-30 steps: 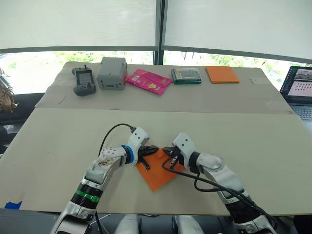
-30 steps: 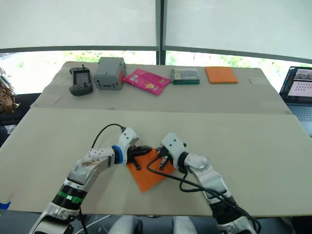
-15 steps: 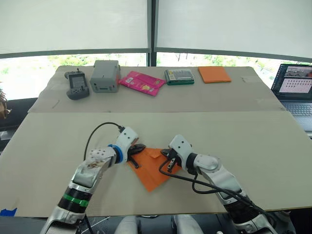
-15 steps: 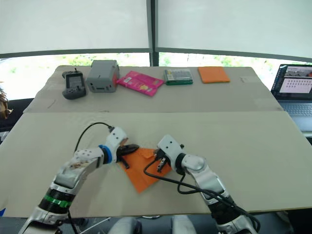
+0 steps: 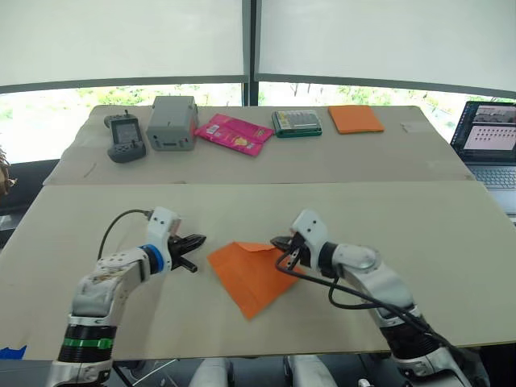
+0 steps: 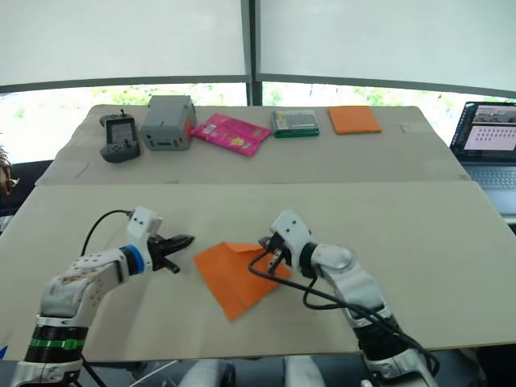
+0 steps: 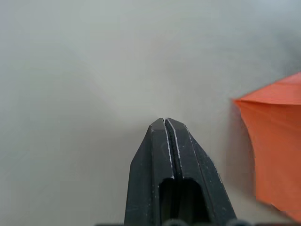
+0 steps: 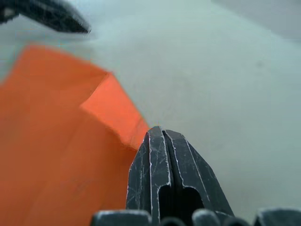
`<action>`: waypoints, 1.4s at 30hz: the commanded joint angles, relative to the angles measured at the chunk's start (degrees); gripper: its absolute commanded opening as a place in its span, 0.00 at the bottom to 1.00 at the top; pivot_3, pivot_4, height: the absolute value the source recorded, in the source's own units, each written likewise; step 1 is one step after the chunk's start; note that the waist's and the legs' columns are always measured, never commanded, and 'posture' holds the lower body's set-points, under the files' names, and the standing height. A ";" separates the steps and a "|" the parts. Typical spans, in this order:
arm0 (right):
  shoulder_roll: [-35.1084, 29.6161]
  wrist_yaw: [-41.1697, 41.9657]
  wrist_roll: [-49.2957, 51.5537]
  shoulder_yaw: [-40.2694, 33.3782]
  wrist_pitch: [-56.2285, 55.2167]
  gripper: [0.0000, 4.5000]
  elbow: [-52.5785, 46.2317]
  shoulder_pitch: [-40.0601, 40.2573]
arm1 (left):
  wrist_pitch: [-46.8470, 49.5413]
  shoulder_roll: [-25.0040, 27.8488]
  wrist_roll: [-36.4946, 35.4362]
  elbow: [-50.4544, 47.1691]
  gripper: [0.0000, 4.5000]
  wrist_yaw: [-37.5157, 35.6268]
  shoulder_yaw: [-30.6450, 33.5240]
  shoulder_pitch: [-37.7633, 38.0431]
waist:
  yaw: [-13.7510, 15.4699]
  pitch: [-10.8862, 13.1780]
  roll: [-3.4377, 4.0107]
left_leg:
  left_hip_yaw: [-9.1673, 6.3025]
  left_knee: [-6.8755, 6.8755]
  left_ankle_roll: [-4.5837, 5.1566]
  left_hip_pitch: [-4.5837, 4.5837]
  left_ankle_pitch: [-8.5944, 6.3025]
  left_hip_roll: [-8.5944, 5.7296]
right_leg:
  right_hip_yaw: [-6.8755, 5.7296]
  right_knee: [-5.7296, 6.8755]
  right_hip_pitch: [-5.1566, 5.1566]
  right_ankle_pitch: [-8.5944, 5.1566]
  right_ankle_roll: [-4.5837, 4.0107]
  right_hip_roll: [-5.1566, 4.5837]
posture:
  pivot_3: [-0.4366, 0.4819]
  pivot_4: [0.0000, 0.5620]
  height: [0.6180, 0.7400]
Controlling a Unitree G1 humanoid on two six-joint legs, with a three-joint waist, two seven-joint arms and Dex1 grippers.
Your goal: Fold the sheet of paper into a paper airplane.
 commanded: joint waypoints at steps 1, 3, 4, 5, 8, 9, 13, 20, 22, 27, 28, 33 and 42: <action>-1.45 2.41 3.23 -2.04 1.43 0.00 -4.51 -2.62 | 4.94 2.63 -6.35 -5.25 0.00 -3.60 3.26 2.05 | 0.04 0.01 0.01 | 0.00 -0.05 0.00 -0.03 0.00 0.01 | -0.01 0.00 -0.01 0.00 0.00 0.00 | 0.48 0.27 1.00; -2.65 3.32 3.65 -1.85 1.72 0.00 -4.80 -3.53 | 8.52 3.25 -10.57 -7.75 0.00 -4.04 5.53 3.24 | 0.06 0.01 0.02 | -0.01 -0.06 0.00 -0.03 0.00 0.06 | -0.05 -0.02 -0.01 0.00 0.00 0.00 | 0.48 0.27 1.00; -3.20 3.69 3.68 -1.59 1.55 0.00 -4.82 -3.86 | 10.36 2.88 -12.39 -8.10 0.00 -3.02 7.23 3.28 | 0.20 0.02 0.01 | -0.01 -0.06 0.00 -0.01 0.00 0.05 | -0.05 -0.04 0.01 0.00 0.00 -0.04 | 0.48 0.27 1.00; -3.73 4.09 3.53 -1.23 1.21 0.00 -4.83 -4.10 | 12.43 2.41 -14.43 -8.32 0.00 -1.96 9.11 3.21 | 0.36 0.03 0.01 | -0.02 -0.05 -0.01 -0.01 0.00 0.03 | -0.07 -0.06 0.02 0.00 -0.01 -0.09 | 0.48 0.27 1.00; -4.38 4.92 3.24 -0.47 0.25 0.00 -4.73 -4.36 | 18.10 1.57 -21.17 -9.72 0.17 0.01 13.88 3.09 | 0.40 0.04 0.01 | -0.01 0.02 -0.04 0.00 0.03 -0.05 | -0.15 -0.04 0.05 0.00 0.00 -0.23 | 0.48 0.27 1.00; -4.55 5.06 2.98 -0.18 -0.03 0.00 -4.55 -4.30 | 20.17 1.39 -23.08 -10.14 0.26 0.98 14.98 3.16 | 0.40 0.04 0.01 | -0.01 0.04 -0.04 0.01 0.03 -0.06 | -0.15 -0.02 0.06 0.00 0.00 -0.24 | 0.48 0.27 1.00; -4.54 5.10 2.57 0.60 -0.58 0.00 -4.18 -3.89 | 26.88 0.63 -29.24 -14.56 0.55 3.30 14.07 5.94 | 0.26 0.03 0.01 | 0.00 0.02 -0.05 0.04 0.03 -0.08 | -0.16 0.00 0.06 0.00 0.00 -0.24 | 0.48 0.27 1.00; -4.44 4.73 2.43 0.90 -0.78 0.00 -3.79 -4.04 | 28.31 -2.26 -27.96 -14.94 0.77 10.21 8.50 5.96 | 0.35 0.03 0.01 | 0.01 0.02 -0.11 0.08 0.07 -0.11 | -0.17 0.01 0.07 0.00 0.00 -0.28 | 0.48 0.27 1.00; -4.76 4.61 2.58 0.59 -0.62 0.00 -4.32 -3.64 | 28.44 -4.13 -27.44 -13.18 0.77 12.68 7.37 4.33 | 0.59 0.03 0.01 | 0.01 0.02 -0.11 0.10 0.07 -0.14 | -0.16 0.01 0.10 0.00 -0.01 -0.29 | 0.48 0.27 1.00; -5.48 3.48 2.19 0.10 -0.47 0.00 -5.36 -2.51 | 28.15 -5.12 -26.44 -10.39 0.64 12.95 3.57 0.23 | 1.31 0.03 0.00 | 0.03 0.04 -0.12 0.09 0.08 -0.17 | -0.16 0.01 0.10 0.00 -0.01 -0.28 | 0.48 0.27 1.00; -5.63 3.16 2.04 0.03 -0.50 0.00 -5.53 -2.39 | 27.85 -4.13 -25.69 -10.21 0.59 12.31 2.04 -0.68 | 1.37 0.03 0.00 | 0.03 0.04 -0.12 0.09 0.08 -0.18 | -0.16 0.01 0.10 0.00 -0.01 -0.28 | 0.48 0.27 1.00; -6.42 1.66 1.64 -0.50 -0.39 0.00 -6.77 -1.95 | 24.45 -0.09 -20.92 -5.11 0.20 7.06 -6.12 -8.65 | 1.64 0.04 0.00 | 0.03 0.04 -0.16 0.08 0.11 -0.20 | -0.16 0.01 0.10 0.00 -0.01 -0.22 | 0.48 0.27 1.00; -8.33 0.55 1.59 -1.51 0.22 0.00 -9.74 -1.03 | 12.17 0.34 -10.50 11.40 0.00 -10.38 -21.20 -24.78 | 1.71 0.08 -0.05 | 0.04 0.07 -0.17 0.03 0.13 -0.26 | -0.16 -0.03 0.10 0.00 -0.01 -0.11 | 0.48 0.27 1.00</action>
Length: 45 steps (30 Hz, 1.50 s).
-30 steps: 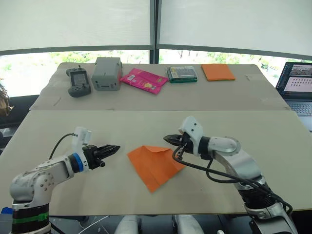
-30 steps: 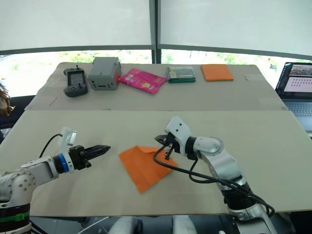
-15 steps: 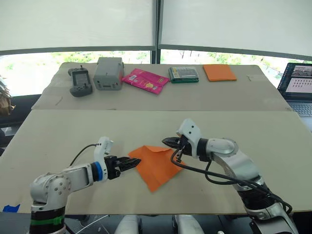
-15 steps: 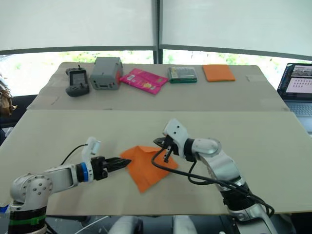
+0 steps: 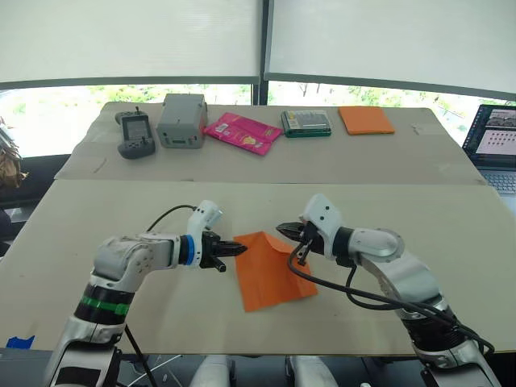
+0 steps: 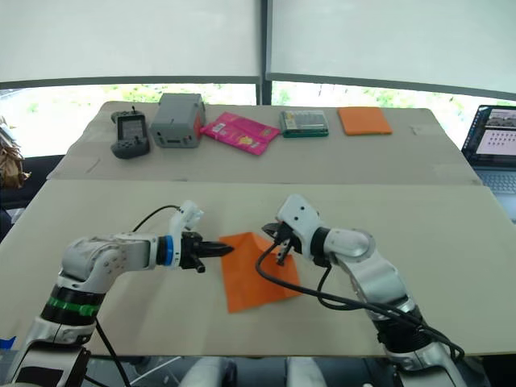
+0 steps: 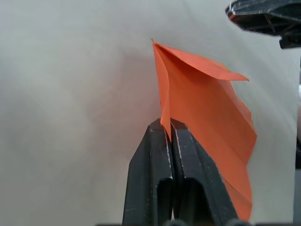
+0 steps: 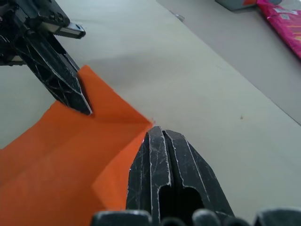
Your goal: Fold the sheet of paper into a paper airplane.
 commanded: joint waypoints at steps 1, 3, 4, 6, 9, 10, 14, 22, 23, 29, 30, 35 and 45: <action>-1.00 -0.46 -0.40 -1.12 -0.92 0.00 -3.33 0.28 | -6.35 -0.62 4.72 7.23 0.00 -7.52 -4.38 -6.84 | 0.04 0.02 -0.03 | 0.00 0.04 0.00 -0.02 0.00 -0.02 | -0.01 -0.01 0.00 0.00 0.00 0.06 | 0.48 0.27 1.00; -1.46 -0.41 -0.47 -1.12 -1.07 0.00 -3.76 0.51 | -8.82 -0.69 6.84 10.82 0.00 -10.79 -6.07 -8.87 | -0.07 0.02 -0.03 | 0.00 0.07 0.00 -0.03 0.00 -0.01 | -0.01 -0.01 0.01 0.00 0.00 0.11 | 0.48 0.27 1.00; -1.56 -0.35 -0.32 -1.28 -1.08 0.00 -3.93 0.62 | -9.91 -0.67 7.73 12.27 0.00 -12.39 -6.72 -9.60 | -0.24 0.02 -0.02 | 0.00 0.07 0.01 -0.03 0.00 0.00 | -0.01 -0.01 0.02 0.00 0.00 0.13 | 0.48 0.27 1.00; -1.88 -0.05 -0.02 -1.56 -1.39 0.00 -4.23 1.02 | -12.38 -0.97 9.56 15.58 0.00 -15.58 -7.75 -11.14 | -0.60 0.02 -0.03 | 0.04 0.06 0.02 -0.03 -0.01 0.07 | 0.04 -0.01 -0.01 0.00 -0.01 0.22 | 0.48 0.27 1.00; -2.74 1.12 0.45 -1.67 -2.60 0.00 -4.19 1.64 | -18.14 -1.82 14.07 23.01 0.00 -20.00 -10.01 -14.27 | -0.43 0.05 -0.05 | 0.02 0.06 0.03 -0.03 -0.01 0.11 | 0.03 0.02 -0.03 -0.01 -0.01 0.28 | 0.48 0.27 1.00; -2.90 1.53 0.66 -1.73 -2.91 0.00 -4.15 1.67 | -19.27 -2.05 14.86 24.71 0.00 -21.66 -10.48 -15.01 | -0.39 0.06 -0.05 | 0.03 0.07 0.03 -0.04 0.00 0.11 | 0.02 0.01 -0.02 -0.01 -0.01 0.29 | 0.48 0.27 1.00; -3.57 3.45 1.25 -1.55 -4.71 0.00 -3.28 1.49 | -25.42 -2.66 20.17 32.46 0.00 -26.76 -12.71 -17.74 | -0.25 0.07 -0.05 | 0.04 0.13 0.04 -0.06 -0.01 0.09 | 0.03 0.01 0.00 -0.01 -0.01 0.28 | 0.48 0.27 1.00; -3.97 6.27 -3.36 2.96 -12.37 0.00 5.55 1.02 | -33.09 -6.37 26.64 44.05 0.00 -30.12 -11.91 -21.53 | -0.09 0.08 -0.09 | 0.05 0.22 0.06 -0.10 -0.02 0.09 | 0.01 0.03 0.02 -0.01 0.00 0.28 | 0.48 0.27 1.00; -3.90 6.49 -3.90 3.49 -13.17 0.00 6.75 1.24 | -33.44 -6.83 26.98 44.67 0.00 -30.19 -11.51 -21.68 | -0.09 0.08 -0.09 | 0.05 0.23 0.06 -0.10 -0.02 0.09 | 0.01 0.04 0.02 -0.01 0.00 0.28 | 0.48 0.27 1.00; -3.69 8.37 -6.46 6.36 -17.71 0.00 12.22 2.66 | -34.79 -8.89 28.84 47.05 0.00 -29.53 -9.18 -22.20 | 0.02 0.08 -0.09 | 0.02 0.30 0.07 -0.10 -0.02 0.08 | 0.00 0.06 0.07 -0.01 0.00 0.27 | 0.48 0.27 1.00; -3.47 8.50 -6.65 6.52 -18.10 0.00 13.04 2.75 | -34.75 -9.03 28.99 46.92 0.00 -29.53 -8.83 -22.12 | 0.01 0.08 -0.09 | 0.02 0.32 0.07 -0.10 -0.02 0.08 | 0.00 0.07 0.07 -0.01 0.00 0.27 | 0.48 0.27 1.00; -3.11 8.90 -8.34 7.22 -19.33 0.00 16.79 2.92 | -33.83 -8.65 28.96 43.55 0.00 -29.25 -6.78 -20.49 | -0.12 0.08 -0.09 | 0.01 0.33 0.07 -0.06 -0.02 0.09 | 0.00 0.15 0.08 -0.01 0.00 0.27 | 0.48 0.27 1.00; -2.09 8.70 -10.18 8.38 -17.84 0.00 18.91 3.17 | -28.78 -7.62 27.00 24.33 0.06 -23.28 -2.07 -11.03 | -0.06 0.08 -0.08 | -0.01 0.33 0.07 0.07 -0.02 0.15 | 0.05 0.31 0.13 -0.01 0.00 0.27 | 0.48 0.27 1.00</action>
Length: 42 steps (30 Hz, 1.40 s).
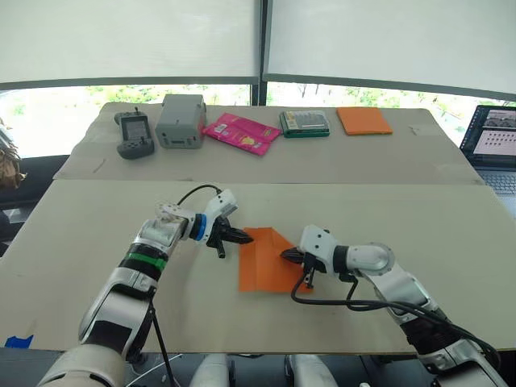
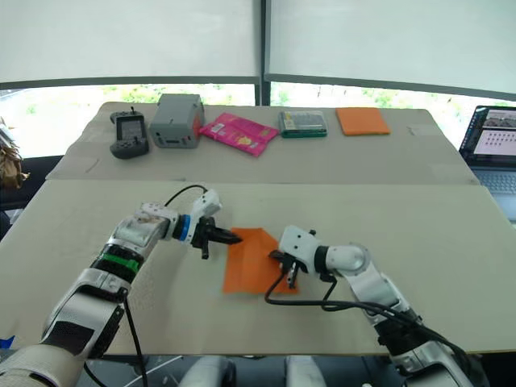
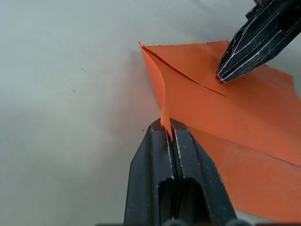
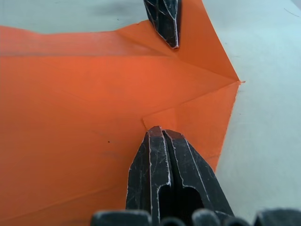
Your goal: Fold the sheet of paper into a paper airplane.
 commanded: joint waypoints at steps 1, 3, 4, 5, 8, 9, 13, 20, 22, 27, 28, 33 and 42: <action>0.45 0.04 -1.72 1.53 1.94 0.00 1.99 1.22 | 5.27 -0.47 -3.39 -6.13 0.13 2.64 3.59 0.37 | 0.02 0.00 -0.01 | 0.00 0.00 0.00 0.02 0.00 0.00 | 0.00 0.01 0.02 0.00 0.00 0.00 | 0.48 0.27 1.00; 0.87 -0.24 -1.76 1.52 2.33 0.00 1.89 1.31 | 6.87 -0.26 -4.59 -9.28 0.27 3.46 4.84 1.37 | -0.08 0.00 -0.01 | 0.00 0.02 0.00 0.04 0.00 0.00 | 0.00 0.05 0.02 0.00 0.00 0.01 | 0.48 0.27 1.00; 1.04 -0.43 -1.85 1.46 2.56 0.00 1.91 1.35 | 7.31 -0.33 -4.86 -10.76 0.34 4.89 5.71 1.89 | -0.09 -0.01 -0.01 | 0.00 0.02 0.00 0.06 0.00 0.00 | 0.01 0.06 0.02 0.00 0.00 0.01 | 0.48 0.27 1.00; 1.12 -0.56 -2.01 1.43 2.61 0.00 1.95 1.38 | 8.22 -0.34 -5.43 -12.54 0.41 6.28 6.75 2.59 | -0.14 -0.01 -0.01 | 0.00 0.02 0.00 0.07 0.00 0.01 | 0.01 0.07 0.02 0.00 0.00 0.02 | 0.48 0.27 1.00; 1.57 -1.39 -2.26 0.96 3.09 0.00 1.96 1.58 | 9.21 0.63 -6.94 -18.65 0.48 8.12 8.45 5.70 | -0.37 -0.01 0.00 | 0.00 0.02 0.00 0.08 0.00 0.05 | 0.03 0.10 -0.01 0.00 0.00 0.03 | 0.48 0.27 1.00; 1.66 -1.63 -2.30 0.84 3.36 0.00 1.80 1.63 | 10.05 0.57 -7.71 -21.08 0.48 9.97 10.09 7.16 | -0.42 -0.01 0.01 | 0.00 0.01 0.00 0.09 0.00 0.06 | 0.04 0.10 -0.01 0.00 0.00 0.03 | 0.48 0.27 1.00; 1.81 -2.54 -2.01 0.35 4.88 0.00 0.41 2.23 | 8.14 0.30 -6.83 -31.10 0.48 19.36 14.69 14.92 | -0.30 -0.02 0.01 | 0.00 -0.01 -0.01 0.12 0.00 0.14 | 0.07 0.10 -0.01 0.00 -0.01 0.01 | 0.48 0.27 1.00; 2.12 -3.03 -1.70 0.33 6.24 0.00 -0.99 2.70 | 15.23 -5.76 -8.92 -43.29 0.48 33.69 18.01 24.02 | 0.11 -0.09 -0.08 | 0.00 -0.01 -0.02 0.20 0.00 0.11 | 0.10 0.07 0.14 0.01 -0.01 -0.10 | 0.48 0.27 1.00; 2.22 -3.04 -1.64 0.38 6.41 0.00 -1.05 2.61 | 16.23 -6.89 -9.62 -44.59 0.48 35.41 17.99 24.99 | 0.05 -0.11 -0.10 | 0.00 -0.01 -0.02 0.20 0.00 0.13 | 0.10 0.08 0.11 0.01 -0.01 -0.08 | 0.48 0.27 1.00; 2.44 -3.00 -1.64 0.46 6.50 0.00 -0.82 2.13 | 15.96 -8.88 -10.43 -45.71 0.48 37.96 16.41 29.30 | -0.01 -0.13 -0.07 | 0.01 -0.02 -0.02 0.21 -0.01 0.11 | 0.12 0.07 0.10 0.01 -0.01 -0.09 | 0.48 0.27 1.00; 2.43 -3.00 -1.67 0.47 6.50 0.00 -0.80 2.10 | 15.94 -9.29 -10.85 -45.64 0.48 38.26 16.64 29.49 | -0.01 -0.13 -0.08 | 0.02 -0.02 -0.02 0.19 -0.01 0.11 | 0.13 0.07 0.09 0.01 -0.01 -0.09 | 0.48 0.27 1.00; 2.27 -3.09 -1.72 0.25 6.61 0.00 -0.89 2.16 | 15.41 -9.58 -11.78 -45.21 0.43 38.97 16.06 29.96 | -0.02 -0.15 -0.09 | 0.02 -0.02 -0.02 0.26 -0.01 0.11 | 0.13 0.06 0.14 0.01 -0.02 -0.08 | 0.48 0.27 1.00; 2.01 -3.39 -1.85 -0.01 6.91 0.00 -1.09 2.41 | 10.59 -8.17 -11.14 -45.10 0.00 36.38 12.23 30.19 | -0.01 -0.15 -0.09 | 0.02 -0.02 -0.03 0.26 -0.01 0.11 | 0.13 0.04 0.14 0.01 -0.02 -0.08 | 0.48 0.27 1.00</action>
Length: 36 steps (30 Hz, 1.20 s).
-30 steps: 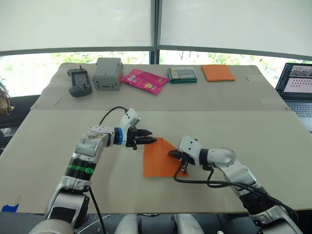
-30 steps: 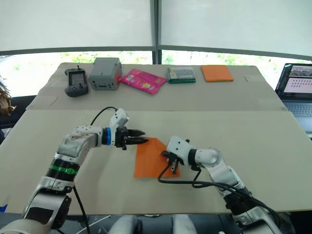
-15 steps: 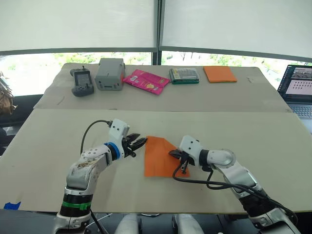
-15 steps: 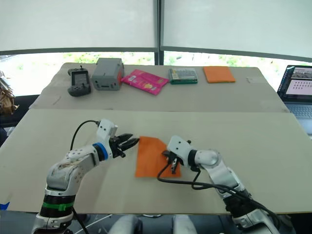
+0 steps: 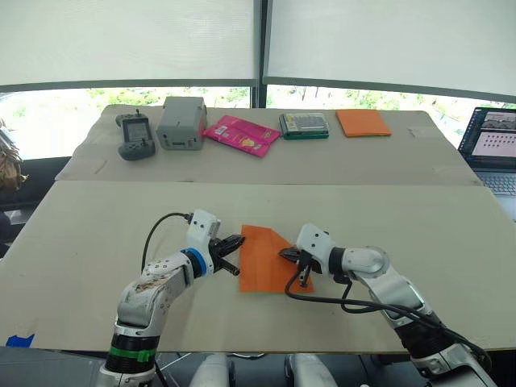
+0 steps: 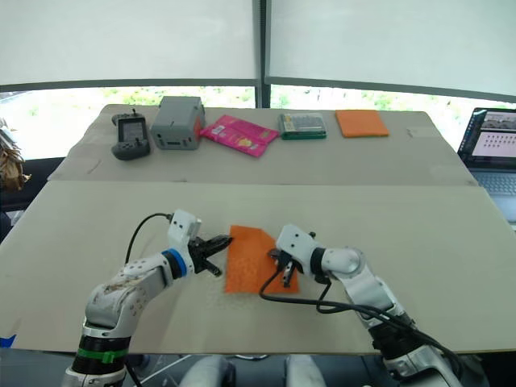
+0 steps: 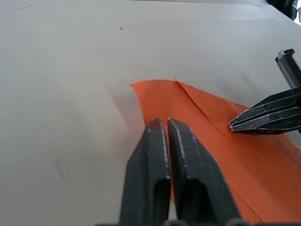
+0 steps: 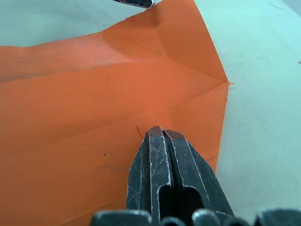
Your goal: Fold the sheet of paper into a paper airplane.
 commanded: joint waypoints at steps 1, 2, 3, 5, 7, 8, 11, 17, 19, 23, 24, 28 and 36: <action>-0.61 -0.14 -1.36 0.55 2.48 0.00 1.17 1.04 | -5.93 2.63 2.66 -1.09 0.00 -2.15 -3.98 -0.18 | 0.00 0.00 0.00 | 0.00 0.00 0.00 0.00 0.00 0.00 | 0.00 0.00 0.00 0.00 0.00 0.00 | 0.48 0.27 1.00; -0.63 -0.18 -1.36 0.53 2.53 0.00 1.10 1.05 | -8.37 4.20 4.81 -0.98 0.00 -3.01 -6.17 -0.25 | 0.00 0.00 0.00 | 0.00 0.00 0.00 0.00 0.00 0.00 | 0.00 0.00 -0.01 0.00 0.00 0.00 | 0.48 0.27 1.00; -0.64 -0.21 -1.36 0.51 2.58 0.00 1.01 1.07 | -9.06 4.28 4.85 -0.90 0.00 -3.18 -6.80 -0.29 | 0.00 0.00 0.00 | 0.00 -0.02 0.00 0.01 0.00 -0.02 | 0.01 -0.01 0.00 0.00 0.00 0.00 | 0.48 0.27 1.00; -0.72 -0.26 -1.33 0.44 2.68 0.00 0.81 1.17 | -10.22 4.25 4.77 -0.69 0.00 -2.90 -7.25 -0.52 | 0.04 0.00 0.00 | 0.01 -0.03 0.00 0.00 0.00 -0.02 | 0.01 -0.02 0.01 0.00 0.00 -0.01 | 0.48 0.27 1.00; -0.83 -0.33 -1.30 0.33 2.88 0.00 0.46 1.39 | -8.93 2.71 2.55 -0.56 0.00 -1.08 -4.68 -0.97 | 0.03 -0.01 0.00 | 0.01 -0.03 0.00 0.01 0.00 -0.01 | 0.02 -0.05 0.03 0.00 0.00 -0.01 | 0.48 0.27 1.00; -0.87 -0.39 -1.29 0.28 2.96 0.00 0.32 1.51 | -7.59 1.68 1.00 -0.27 0.00 0.31 -2.53 -1.29 | 0.04 -0.01 0.00 | 0.01 -0.03 0.00 0.01 0.00 -0.01 | 0.02 -0.05 0.02 0.00 0.00 -0.01 | 0.48 0.27 1.00; -0.87 -0.69 -1.32 0.27 3.12 0.00 -0.03 1.91 | -2.40 -0.48 -4.85 1.10 0.12 2.36 3.63 -2.10 | 0.03 -0.01 0.00 | 0.01 -0.03 0.00 0.00 0.00 0.02 | 0.01 -0.03 0.00 0.00 0.00 0.00 | 0.48 0.27 1.00; -0.66 -0.98 -1.29 0.52 3.32 0.00 -0.30 1.96 | 6.63 -1.83 -11.11 4.33 0.56 5.40 9.06 -3.83 | 0.04 -0.01 -0.01 | 0.01 -0.03 0.00 0.00 0.00 -0.02 | 0.00 -0.03 0.01 0.00 0.00 0.00 | 0.48 0.27 1.00; -0.61 -1.01 -1.31 0.55 3.33 0.00 -0.25 1.84 | 7.32 -1.03 -10.99 4.48 0.63 4.62 7.69 -4.05 | 0.03 -0.01 -0.01 | 0.01 -0.03 0.00 0.00 0.00 -0.03 | 0.00 -0.03 0.00 0.00 0.00 0.00 | 0.48 0.27 1.00; -0.52 -1.13 -1.48 0.67 3.23 0.00 -0.08 1.57 | 6.36 0.52 -9.53 6.47 0.63 2.15 3.84 -4.75 | 0.03 -0.01 -0.01 | 0.01 -0.03 0.00 0.01 0.00 -0.05 | -0.01 -0.03 0.01 0.00 0.00 0.00 | 0.48 0.27 1.00; -0.54 -1.15 -1.51 0.69 3.21 0.00 -0.08 1.54 | 5.93 0.85 -9.29 6.79 0.63 1.90 3.33 -4.86 | 0.01 -0.01 -0.01 | 0.01 -0.03 0.00 0.01 0.00 -0.05 | 0.00 -0.03 0.01 0.00 0.00 0.00 | 0.48 0.27 1.00; -0.64 -1.35 -1.58 0.58 3.29 0.00 -0.19 1.55 | 5.24 1.41 -9.15 7.71 0.57 1.17 2.43 -5.05 | 0.03 -0.01 -0.01 | 0.01 -0.04 0.00 0.02 0.00 -0.04 | 0.00 -0.03 0.00 0.00 0.00 0.00 | 0.48 0.27 1.00; -0.90 -1.69 -1.56 0.51 3.57 0.00 -0.49 1.86 | -6.45 4.23 -2.37 5.80 0.01 -2.80 -4.70 -3.29 | 0.03 -0.01 -0.01 | 0.01 -0.07 -0.01 0.01 0.00 -0.04 | 0.01 -0.05 0.00 0.00 0.00 0.00 | 0.48 0.27 1.00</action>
